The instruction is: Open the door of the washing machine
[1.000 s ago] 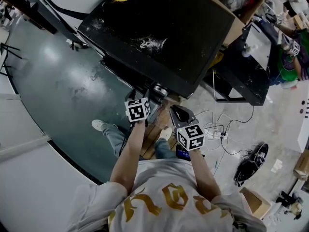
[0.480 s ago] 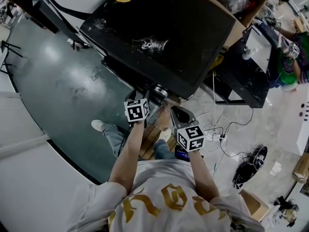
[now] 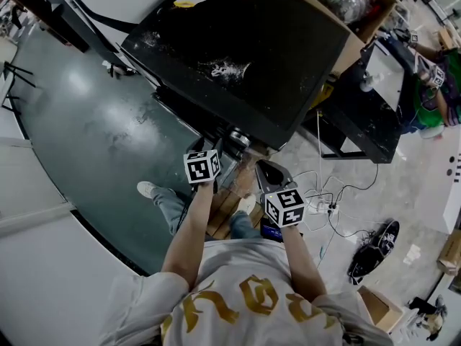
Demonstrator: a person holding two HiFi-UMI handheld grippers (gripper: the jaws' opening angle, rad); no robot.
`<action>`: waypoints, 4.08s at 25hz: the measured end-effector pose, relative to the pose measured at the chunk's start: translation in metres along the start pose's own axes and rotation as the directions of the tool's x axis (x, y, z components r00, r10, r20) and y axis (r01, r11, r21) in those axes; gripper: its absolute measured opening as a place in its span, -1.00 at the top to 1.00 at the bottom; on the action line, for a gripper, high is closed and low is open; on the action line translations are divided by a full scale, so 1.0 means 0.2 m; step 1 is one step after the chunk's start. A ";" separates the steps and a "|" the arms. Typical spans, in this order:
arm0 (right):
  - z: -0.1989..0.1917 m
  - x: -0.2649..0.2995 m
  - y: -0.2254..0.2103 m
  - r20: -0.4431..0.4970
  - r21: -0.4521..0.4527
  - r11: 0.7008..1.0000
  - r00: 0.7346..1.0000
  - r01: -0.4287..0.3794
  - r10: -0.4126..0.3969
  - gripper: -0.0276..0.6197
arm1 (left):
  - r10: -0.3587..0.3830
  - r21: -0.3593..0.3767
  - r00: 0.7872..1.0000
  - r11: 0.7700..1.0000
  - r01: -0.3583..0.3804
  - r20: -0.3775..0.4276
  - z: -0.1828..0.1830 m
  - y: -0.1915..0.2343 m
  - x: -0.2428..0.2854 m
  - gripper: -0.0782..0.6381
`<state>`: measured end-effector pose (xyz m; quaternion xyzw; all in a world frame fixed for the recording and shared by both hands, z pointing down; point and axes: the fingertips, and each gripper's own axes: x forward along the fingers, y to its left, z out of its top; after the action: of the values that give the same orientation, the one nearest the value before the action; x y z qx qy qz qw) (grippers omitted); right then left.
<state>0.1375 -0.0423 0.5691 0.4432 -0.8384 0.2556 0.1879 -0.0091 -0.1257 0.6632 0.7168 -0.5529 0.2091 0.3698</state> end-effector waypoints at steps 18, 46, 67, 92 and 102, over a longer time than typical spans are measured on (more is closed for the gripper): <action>0.03 0.01 0.00 -0.006 -0.016 1.000 1.000 -0.013 0.013 0.82 | -0.030 -0.035 0.999 0.999 0.030 -0.012 -0.02 0.00 0.00 0.12; 0.03 0.14 0.21 -0.041 -0.080 0.991 0.993 -0.112 0.109 0.85 | -0.023 -0.152 1.000 0.988 0.022 -0.006 -0.25 0.17 -0.21 0.25; 0.04 0.29 0.58 -0.090 -0.148 0.957 0.967 -0.251 0.240 0.88 | 0.034 -0.194 0.997 0.980 -0.047 -0.069 -0.43 0.48 -0.47 0.36; 0.10 0.57 1.10 -0.194 -0.249 0.850 0.884 -0.465 0.426 0.88 | 0.149 -0.146 0.974 0.974 -0.174 -0.170 -0.56 1.01 -0.77 0.42; 0.05 0.69 1.18 -0.232 -0.222 0.851 0.874 -0.475 0.427 0.88 | 0.193 -0.081 0.962 0.974 -0.212 -0.193 -0.55 1.26 -0.85 0.42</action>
<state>-0.1361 -0.0254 0.5743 0.1791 -0.9264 0.2128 0.2538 -0.2863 0.0373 0.6877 0.6146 -0.5967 0.2828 0.4316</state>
